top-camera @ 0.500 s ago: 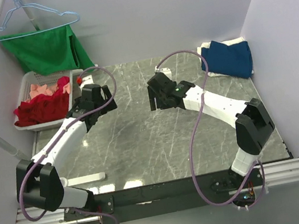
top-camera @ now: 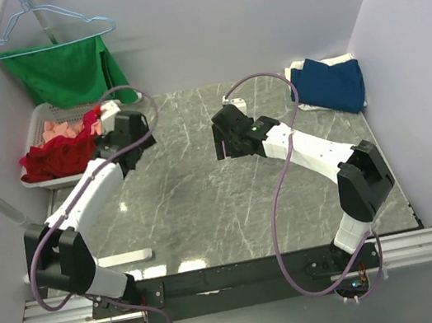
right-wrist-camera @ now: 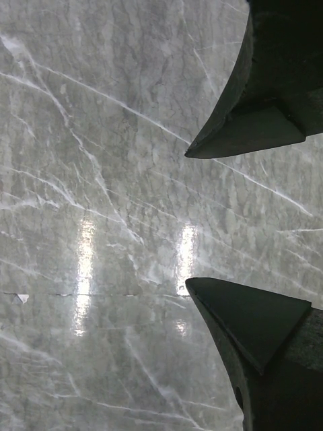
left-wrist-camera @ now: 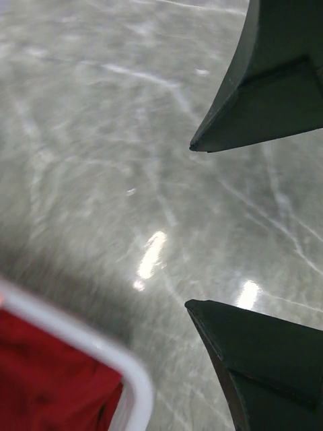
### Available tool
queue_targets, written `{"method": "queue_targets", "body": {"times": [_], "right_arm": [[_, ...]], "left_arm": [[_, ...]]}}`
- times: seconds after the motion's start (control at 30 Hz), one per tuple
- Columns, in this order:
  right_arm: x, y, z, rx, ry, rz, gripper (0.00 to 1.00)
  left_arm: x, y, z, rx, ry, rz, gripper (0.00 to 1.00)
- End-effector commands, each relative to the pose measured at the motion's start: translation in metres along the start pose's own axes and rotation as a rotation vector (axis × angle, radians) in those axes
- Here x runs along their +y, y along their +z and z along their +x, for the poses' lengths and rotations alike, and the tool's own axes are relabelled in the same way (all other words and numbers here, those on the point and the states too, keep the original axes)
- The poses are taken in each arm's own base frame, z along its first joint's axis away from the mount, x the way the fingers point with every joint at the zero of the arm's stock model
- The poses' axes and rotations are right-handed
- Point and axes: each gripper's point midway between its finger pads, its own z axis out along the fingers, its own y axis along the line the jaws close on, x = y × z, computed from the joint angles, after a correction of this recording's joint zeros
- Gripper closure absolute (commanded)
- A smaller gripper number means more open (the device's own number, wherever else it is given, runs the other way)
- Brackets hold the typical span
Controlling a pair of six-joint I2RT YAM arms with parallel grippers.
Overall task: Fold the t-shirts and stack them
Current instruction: Grab the tshirt from the pile
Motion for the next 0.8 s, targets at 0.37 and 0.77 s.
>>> {"method": "queue_targets", "body": {"times": [0.37, 0.77], "right_arm": [[-0.002, 0.000, -0.011, -0.035, -0.024, 0.030, 0.22], [-0.007, 0.018, -0.007, 0.014, -0.032, 0.057, 0.22]], "left_arm": [[0.078, 0.079, -0.074, -0.033, -0.295, -0.354, 0.21], [0.146, 0.116, -0.043, 0.060, -0.376, -0.459, 0.22]]}}
